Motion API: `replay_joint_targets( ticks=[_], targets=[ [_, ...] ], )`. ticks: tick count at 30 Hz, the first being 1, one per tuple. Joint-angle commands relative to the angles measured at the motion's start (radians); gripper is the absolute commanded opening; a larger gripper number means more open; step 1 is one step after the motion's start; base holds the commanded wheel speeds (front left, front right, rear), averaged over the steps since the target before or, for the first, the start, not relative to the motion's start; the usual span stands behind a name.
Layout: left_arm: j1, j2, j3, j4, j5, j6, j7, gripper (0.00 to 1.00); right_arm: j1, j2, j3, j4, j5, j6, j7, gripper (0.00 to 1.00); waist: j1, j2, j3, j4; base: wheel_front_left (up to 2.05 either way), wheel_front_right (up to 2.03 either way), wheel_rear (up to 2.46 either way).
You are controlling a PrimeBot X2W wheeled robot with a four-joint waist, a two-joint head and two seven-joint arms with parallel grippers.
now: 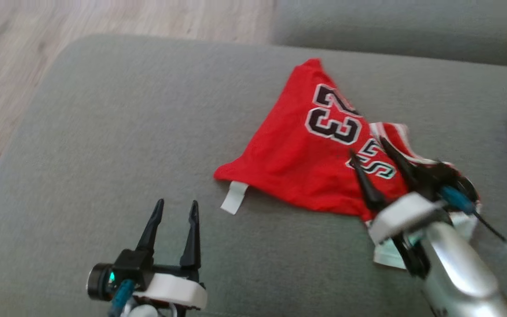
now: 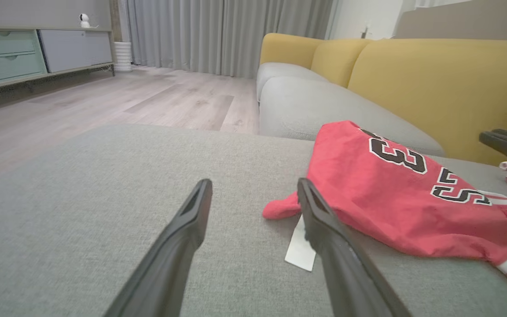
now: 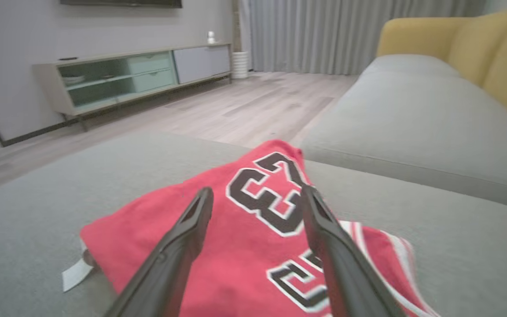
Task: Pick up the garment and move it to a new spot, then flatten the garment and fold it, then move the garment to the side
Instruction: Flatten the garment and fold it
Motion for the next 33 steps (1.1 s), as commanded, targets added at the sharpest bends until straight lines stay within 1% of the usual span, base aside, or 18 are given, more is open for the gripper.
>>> replay_joint_targets(
  ticks=[1, 7, 11, 15, 19, 33],
  targets=[
    [-0.004, 0.017, 0.039, -0.025, -0.015, 0.002, 0.0, 1.0, 0.055, 0.035, -0.072, -0.064, -0.041, 0.007, -0.01, 1.0, 0.0, -0.0001, -0.055, -0.052, 0.0, 0.0, 0.0],
    [0.046, 0.03, 0.049, -0.023, -0.04, 0.001, 0.002, 1.0, 0.245, 0.101, -0.296, -0.193, -0.152, 0.007, 0.023, 1.0, 0.0, -0.0001, -0.1, -0.093, 0.0, 0.0, 0.0],
    [0.077, 0.035, 0.06, -0.023, -0.055, 0.001, -0.003, 1.0, 0.341, 0.13, -0.377, -0.269, -0.189, 0.007, 0.045, 1.0, 0.0, -0.0001, -0.119, -0.106, 0.0, 0.0, 0.0],
    [0.095, 0.038, 0.067, -0.022, -0.064, 0.003, -0.007, 1.0, 0.391, 0.138, -0.4, -0.314, -0.194, 0.007, 0.062, 1.0, 0.0, -0.0001, -0.133, -0.113, 0.0, 0.0, 0.0],
    [0.109, 0.04, 0.077, -0.02, -0.073, 0.006, -0.01, 1.0, 0.429, 0.139, -0.405, -0.344, -0.161, 0.007, 0.069, 1.0, 0.0, -0.0001, -0.148, -0.12, 0.0, 0.0, 0.0],
    [0.107, 0.058, 0.078, -0.032, -0.077, 0.016, -0.005, 1.0, 0.453, 0.14, -0.398, -0.344, -0.14, 0.007, 0.081, 1.0, 0.0, -0.0001, -0.159, -0.127, 0.0, 0.0, 0.0]
  ],
)
